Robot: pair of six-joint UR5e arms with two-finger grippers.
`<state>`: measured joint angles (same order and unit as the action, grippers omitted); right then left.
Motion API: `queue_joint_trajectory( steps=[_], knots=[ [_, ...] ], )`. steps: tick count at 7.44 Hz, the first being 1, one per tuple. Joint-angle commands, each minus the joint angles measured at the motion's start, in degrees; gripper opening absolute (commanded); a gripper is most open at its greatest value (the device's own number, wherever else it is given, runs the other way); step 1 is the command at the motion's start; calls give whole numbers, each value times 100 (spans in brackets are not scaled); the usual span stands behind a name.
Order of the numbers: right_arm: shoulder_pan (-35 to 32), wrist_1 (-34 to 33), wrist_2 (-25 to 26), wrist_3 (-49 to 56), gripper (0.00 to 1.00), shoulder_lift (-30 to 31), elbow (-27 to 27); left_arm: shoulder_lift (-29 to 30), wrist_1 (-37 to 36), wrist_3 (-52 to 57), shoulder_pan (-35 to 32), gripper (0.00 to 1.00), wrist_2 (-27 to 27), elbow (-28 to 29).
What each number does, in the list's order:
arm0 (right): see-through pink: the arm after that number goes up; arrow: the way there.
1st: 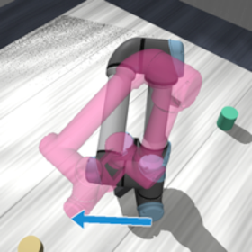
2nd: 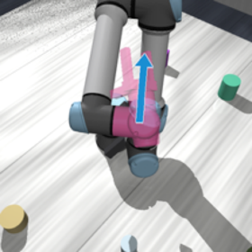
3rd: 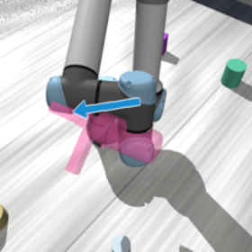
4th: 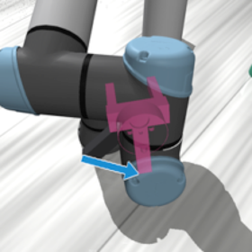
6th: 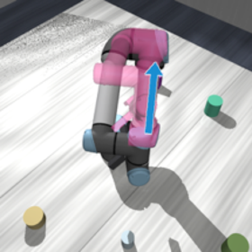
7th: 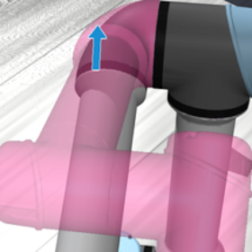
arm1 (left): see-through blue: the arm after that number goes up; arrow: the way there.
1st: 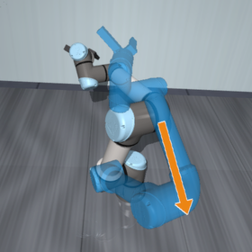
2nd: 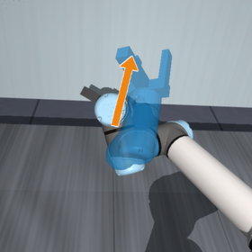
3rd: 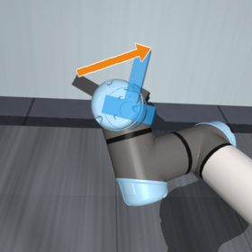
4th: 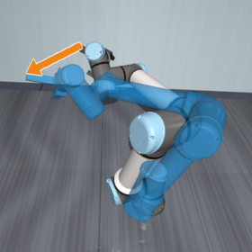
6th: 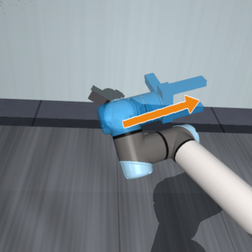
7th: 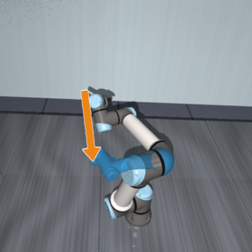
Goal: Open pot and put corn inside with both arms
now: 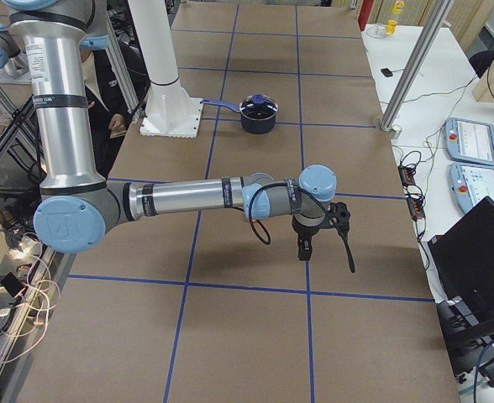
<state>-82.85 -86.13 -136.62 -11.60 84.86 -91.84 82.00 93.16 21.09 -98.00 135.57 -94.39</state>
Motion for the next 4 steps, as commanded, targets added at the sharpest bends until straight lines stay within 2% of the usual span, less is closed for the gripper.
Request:
queue_joint_trajectory(
  steps=[1,4],
  knots=[
    [-3,-1,-5,0,100,-39,-9,9,9,-18,0,98,5,0],
    [-3,26,-180,-87,100,-31,-184,9,-26,-35,0,98,-4,-227]
  ],
)
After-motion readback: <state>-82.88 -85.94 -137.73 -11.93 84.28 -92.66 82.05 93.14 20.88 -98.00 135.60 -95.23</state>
